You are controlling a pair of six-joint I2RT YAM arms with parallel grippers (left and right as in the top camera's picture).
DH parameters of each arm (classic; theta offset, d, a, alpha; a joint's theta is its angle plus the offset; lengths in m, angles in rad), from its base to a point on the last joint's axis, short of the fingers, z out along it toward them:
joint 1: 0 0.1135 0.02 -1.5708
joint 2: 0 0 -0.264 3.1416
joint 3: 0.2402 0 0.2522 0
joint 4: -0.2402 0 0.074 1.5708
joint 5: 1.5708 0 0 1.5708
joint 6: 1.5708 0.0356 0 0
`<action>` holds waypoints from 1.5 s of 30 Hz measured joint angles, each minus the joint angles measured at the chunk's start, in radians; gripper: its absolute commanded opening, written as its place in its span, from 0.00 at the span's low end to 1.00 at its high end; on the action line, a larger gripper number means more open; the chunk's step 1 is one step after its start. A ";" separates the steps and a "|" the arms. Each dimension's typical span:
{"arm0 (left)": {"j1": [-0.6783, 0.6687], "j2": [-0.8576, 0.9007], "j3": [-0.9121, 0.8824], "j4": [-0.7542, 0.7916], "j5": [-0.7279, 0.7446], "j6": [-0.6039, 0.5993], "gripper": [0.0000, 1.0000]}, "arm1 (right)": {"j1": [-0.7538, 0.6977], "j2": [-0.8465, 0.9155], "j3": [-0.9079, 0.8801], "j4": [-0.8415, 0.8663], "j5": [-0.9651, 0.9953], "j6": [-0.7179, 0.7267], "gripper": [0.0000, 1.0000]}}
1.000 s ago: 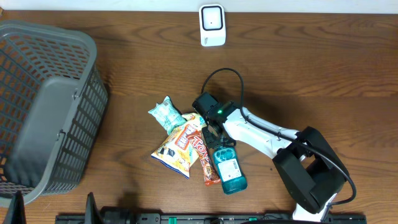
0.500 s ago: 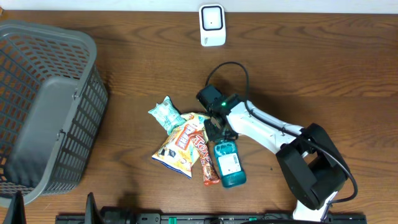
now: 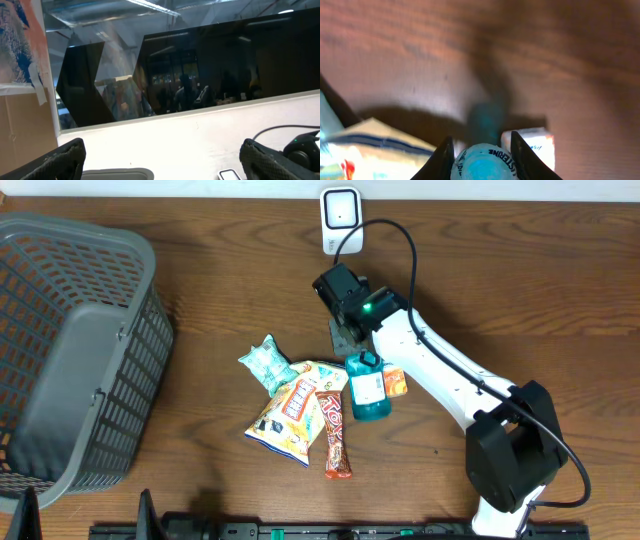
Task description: Scan the item barcode
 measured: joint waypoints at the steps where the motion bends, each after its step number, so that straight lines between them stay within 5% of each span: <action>1: 0.000 0.000 0.000 0.000 0.000 0.000 0.98 | 0.000 0.000 0.003 0.008 0.011 0.000 0.13; 45: 0.000 0.000 0.000 0.000 0.000 0.000 0.98 | 0.000 0.000 0.028 0.409 0.201 0.000 0.21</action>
